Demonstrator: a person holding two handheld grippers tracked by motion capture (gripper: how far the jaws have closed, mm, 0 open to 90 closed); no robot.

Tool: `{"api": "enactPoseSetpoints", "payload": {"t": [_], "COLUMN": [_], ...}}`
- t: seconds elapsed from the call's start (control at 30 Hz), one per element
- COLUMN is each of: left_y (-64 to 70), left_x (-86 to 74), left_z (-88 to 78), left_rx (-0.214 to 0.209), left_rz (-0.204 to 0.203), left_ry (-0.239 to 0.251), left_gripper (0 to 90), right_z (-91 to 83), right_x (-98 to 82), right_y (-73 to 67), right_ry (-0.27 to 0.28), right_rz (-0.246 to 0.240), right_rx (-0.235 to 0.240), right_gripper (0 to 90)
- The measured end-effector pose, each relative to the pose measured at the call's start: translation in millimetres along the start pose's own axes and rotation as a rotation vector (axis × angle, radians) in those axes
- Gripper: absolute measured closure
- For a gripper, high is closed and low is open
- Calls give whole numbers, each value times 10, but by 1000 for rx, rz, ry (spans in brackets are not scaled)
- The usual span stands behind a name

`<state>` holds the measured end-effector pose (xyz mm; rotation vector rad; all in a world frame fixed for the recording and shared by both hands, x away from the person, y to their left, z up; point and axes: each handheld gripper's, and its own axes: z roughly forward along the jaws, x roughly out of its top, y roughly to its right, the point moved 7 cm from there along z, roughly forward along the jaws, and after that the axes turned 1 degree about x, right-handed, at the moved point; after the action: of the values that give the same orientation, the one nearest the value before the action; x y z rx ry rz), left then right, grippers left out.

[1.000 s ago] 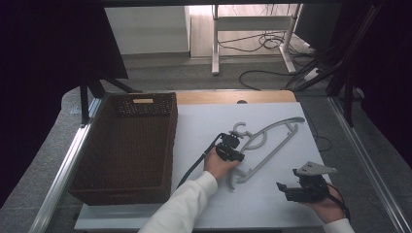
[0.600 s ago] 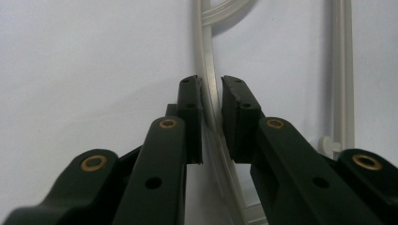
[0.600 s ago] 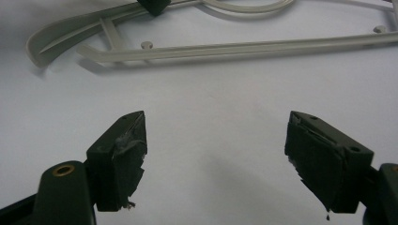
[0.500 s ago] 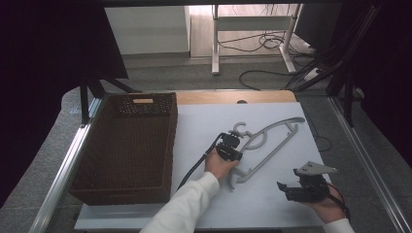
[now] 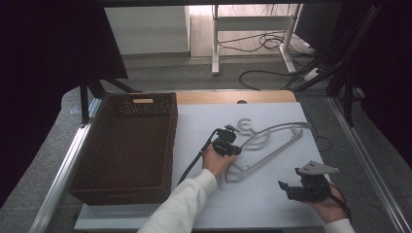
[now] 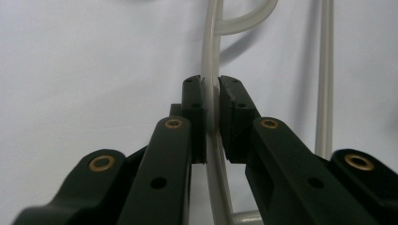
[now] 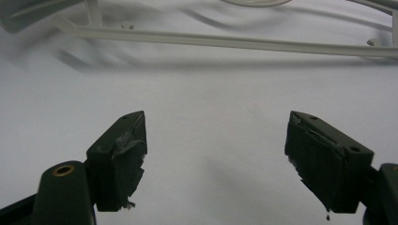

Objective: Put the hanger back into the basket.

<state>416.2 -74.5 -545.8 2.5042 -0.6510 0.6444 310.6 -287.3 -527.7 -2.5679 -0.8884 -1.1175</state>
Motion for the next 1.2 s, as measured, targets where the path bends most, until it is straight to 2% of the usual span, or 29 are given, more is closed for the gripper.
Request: {"api": "enactPoseSetpoints", "payload": {"t": [0.13,0.33,0.4,0.53,0.8,0.87,0.9,1.1,1.2], "left_y": [-8,-17,-5,-8,-49,-41,-41,-23,-24], "left_x": [42,110,151,179,208,244,244,321,338], "left_z": [-75,-243,-336,-417,-542,-610,-610,-803,-874], "left_rx": [-21,-47,-62,-70,-75,-76,-76,-60,-67], "left_rz": [-16,-16,-20,-16,-13,-21,-21,14,15], "left_ry": [31,77,112,135,174,205,205,246,260], "left_gripper": [825,825,825,826,826,825,825,824,824], "right_z": [-3,-3,-4,-3,1,1,1,3,0], "right_x": [3,8,9,9,9,10,10,8,10], "right_y": [1,-3,-3,-3,-4,-4,-4,-3,-3], "right_ry": [3,8,8,8,7,8,8,7,9], "right_rz": [0,-1,-1,-1,-1,0,0,-1,0], "right_rx": [0,-1,-1,-2,-2,-2,-2,-3,-3], "right_gripper": [219,219,219,219,219,219,219,219,219]}}
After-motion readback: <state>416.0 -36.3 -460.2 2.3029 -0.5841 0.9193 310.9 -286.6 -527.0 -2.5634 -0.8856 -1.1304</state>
